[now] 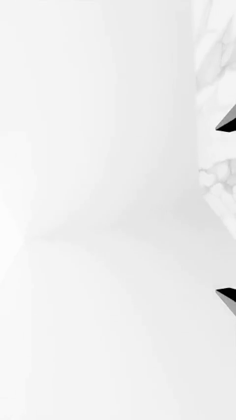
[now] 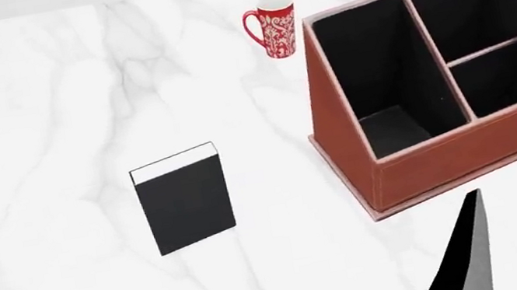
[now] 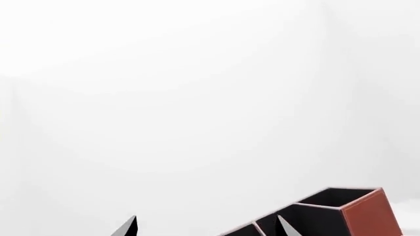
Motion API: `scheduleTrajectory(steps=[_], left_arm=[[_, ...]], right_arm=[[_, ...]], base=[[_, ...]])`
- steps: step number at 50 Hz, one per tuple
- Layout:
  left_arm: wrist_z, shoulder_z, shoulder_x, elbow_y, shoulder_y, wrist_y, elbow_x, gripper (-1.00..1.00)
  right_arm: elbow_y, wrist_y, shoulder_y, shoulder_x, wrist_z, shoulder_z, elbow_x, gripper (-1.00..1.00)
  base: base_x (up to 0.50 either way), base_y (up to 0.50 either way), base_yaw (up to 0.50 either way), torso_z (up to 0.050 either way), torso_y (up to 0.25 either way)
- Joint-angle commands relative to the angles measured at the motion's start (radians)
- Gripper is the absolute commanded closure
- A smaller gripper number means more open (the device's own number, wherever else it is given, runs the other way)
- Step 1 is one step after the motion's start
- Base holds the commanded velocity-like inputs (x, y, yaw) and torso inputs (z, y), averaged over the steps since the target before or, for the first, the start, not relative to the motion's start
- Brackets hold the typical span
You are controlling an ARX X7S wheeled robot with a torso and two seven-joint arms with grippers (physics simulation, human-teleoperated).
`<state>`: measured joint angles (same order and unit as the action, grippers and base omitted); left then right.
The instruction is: Pick up the book and place it in the left compartment of the caddy.
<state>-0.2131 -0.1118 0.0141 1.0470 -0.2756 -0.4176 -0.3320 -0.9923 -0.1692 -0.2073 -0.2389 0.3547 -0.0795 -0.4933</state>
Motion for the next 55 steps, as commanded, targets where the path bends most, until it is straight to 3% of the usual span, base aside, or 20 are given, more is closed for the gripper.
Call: scheduleTrajectory(steps=[1,34,55], left_arm=[[0.041,-0.018,-0.014,0.0,0.001,0.013,0.006,-1.0],[0.045,-0.014,-0.014,0.0,0.004,0.012,0.004,-1.0],[0.046,-0.019,-0.014,0.0,0.0,0.015,0.011,-1.0]], right_arm=[[0.01,0.023,-0.002,0.004,-0.014,-0.003,0.023,-1.0],[-0.011,0.013,0.003,-0.032,0.037,0.013,0.014,-1.0],[-0.046,0.095,-0.026,-0.117,0.113,0.049,-0.009,-1.0]], base=[[0.5,0.0,0.0,0.0,0.0],[0.5,0.0,0.0,0.0,0.001],[0.12,0.0,0.0,0.0,0.001]])
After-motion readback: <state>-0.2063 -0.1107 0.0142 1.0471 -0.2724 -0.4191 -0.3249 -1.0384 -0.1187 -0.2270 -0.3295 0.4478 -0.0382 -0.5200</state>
